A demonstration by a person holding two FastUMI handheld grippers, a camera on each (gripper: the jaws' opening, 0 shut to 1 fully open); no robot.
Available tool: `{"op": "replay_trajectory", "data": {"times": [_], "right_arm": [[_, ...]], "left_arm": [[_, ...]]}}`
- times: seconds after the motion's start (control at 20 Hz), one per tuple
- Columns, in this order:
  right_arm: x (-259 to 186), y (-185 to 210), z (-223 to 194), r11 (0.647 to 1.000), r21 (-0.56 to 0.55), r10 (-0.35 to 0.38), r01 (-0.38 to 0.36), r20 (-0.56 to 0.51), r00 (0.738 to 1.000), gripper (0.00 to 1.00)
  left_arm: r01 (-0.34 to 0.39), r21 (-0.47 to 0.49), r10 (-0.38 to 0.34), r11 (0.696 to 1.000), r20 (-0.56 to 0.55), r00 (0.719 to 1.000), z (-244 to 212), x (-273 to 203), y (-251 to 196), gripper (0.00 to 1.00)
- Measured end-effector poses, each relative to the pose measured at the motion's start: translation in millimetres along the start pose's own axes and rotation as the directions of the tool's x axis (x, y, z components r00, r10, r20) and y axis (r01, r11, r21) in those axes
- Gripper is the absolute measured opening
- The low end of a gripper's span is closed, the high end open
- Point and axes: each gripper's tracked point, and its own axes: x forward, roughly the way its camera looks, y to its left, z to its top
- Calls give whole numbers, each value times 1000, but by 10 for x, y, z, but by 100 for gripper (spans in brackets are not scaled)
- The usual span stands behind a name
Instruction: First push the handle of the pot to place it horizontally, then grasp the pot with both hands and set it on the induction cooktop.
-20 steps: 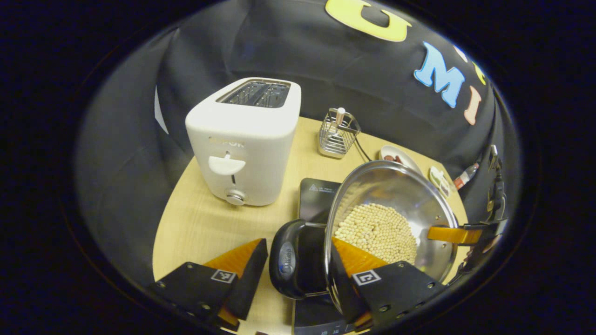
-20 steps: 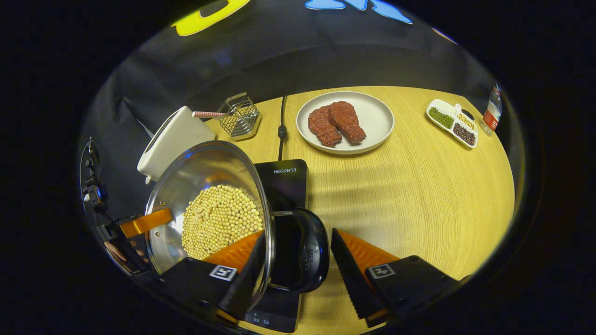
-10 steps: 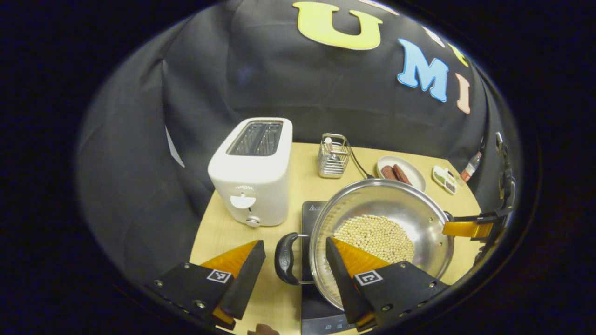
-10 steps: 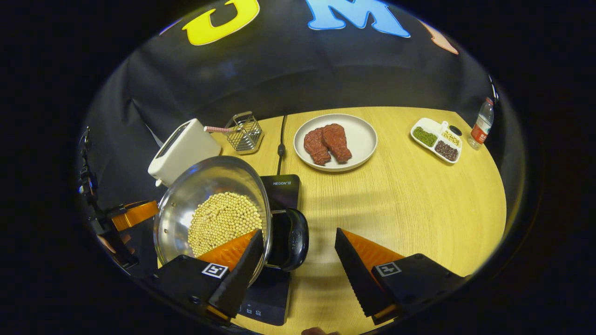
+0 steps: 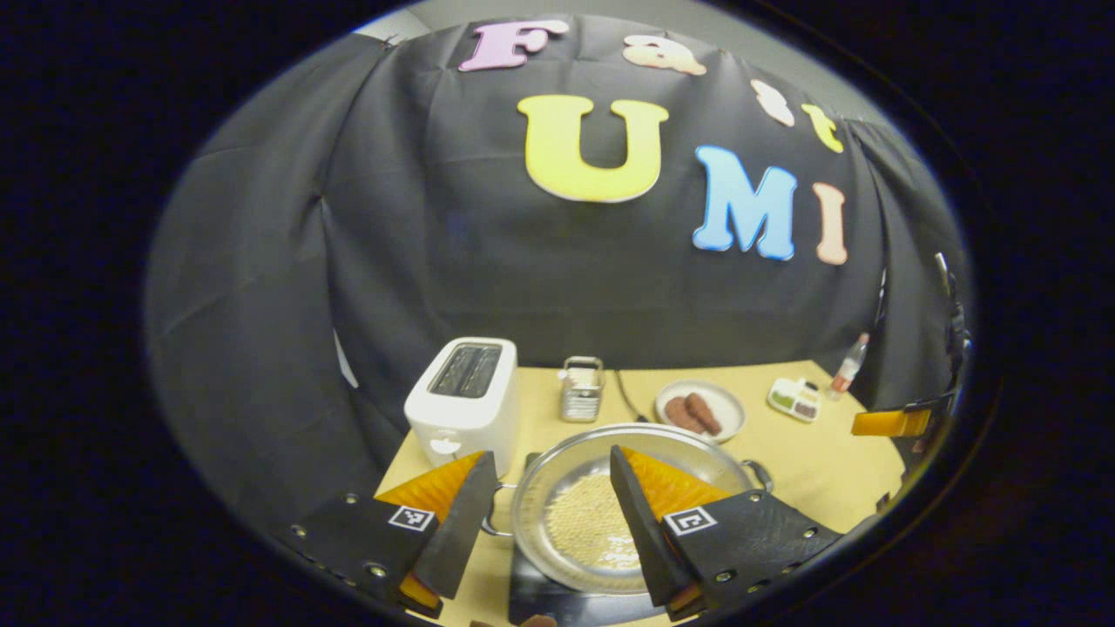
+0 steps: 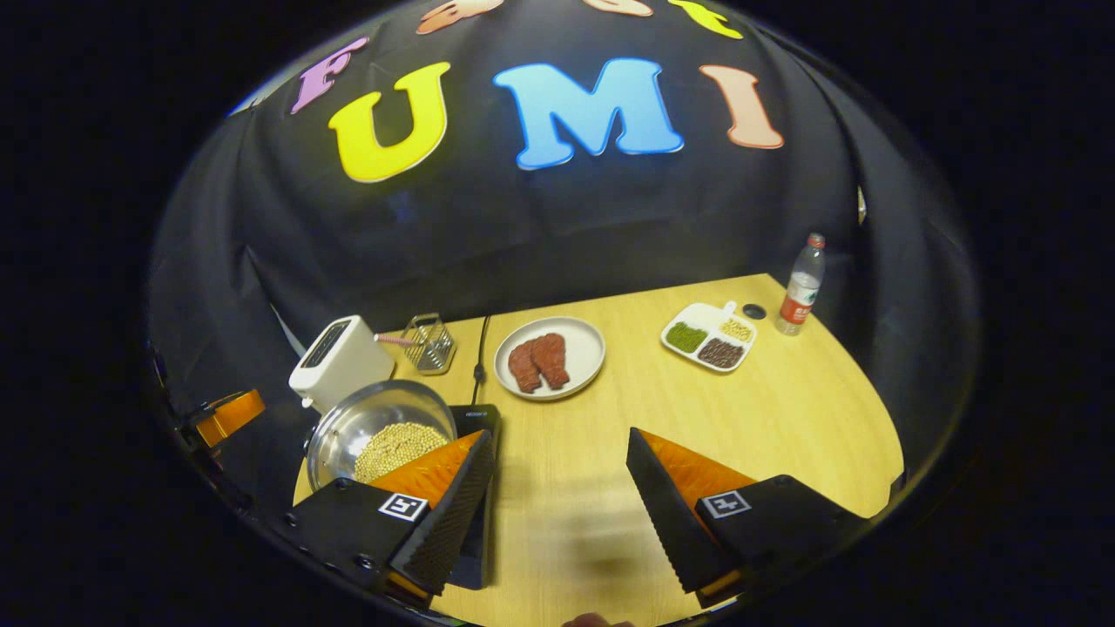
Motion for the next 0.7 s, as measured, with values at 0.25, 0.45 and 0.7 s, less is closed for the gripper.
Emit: {"op": "replay_trajectory", "data": {"times": [0.25, 0.45, 0.7], "right_arm": [[-525, -612, 583, 994, -44, -89, 103, 240, 967, 98], [-889, -942, 893, 991, -72, -83, 117, 366, 927, 98], [-1416, -1477, 888, 978, -168, -41, 127, 438, 898, 98]], "left_arm": [[58, 30, -61, 998, 130, 990, 403, -400, -684, 80], [38, 80, -53, 996, 189, 981, 546, -710, -1313, 80], [52, 65, -69, 997, 298, 952, 660, -1293, -2296, 73]]}}
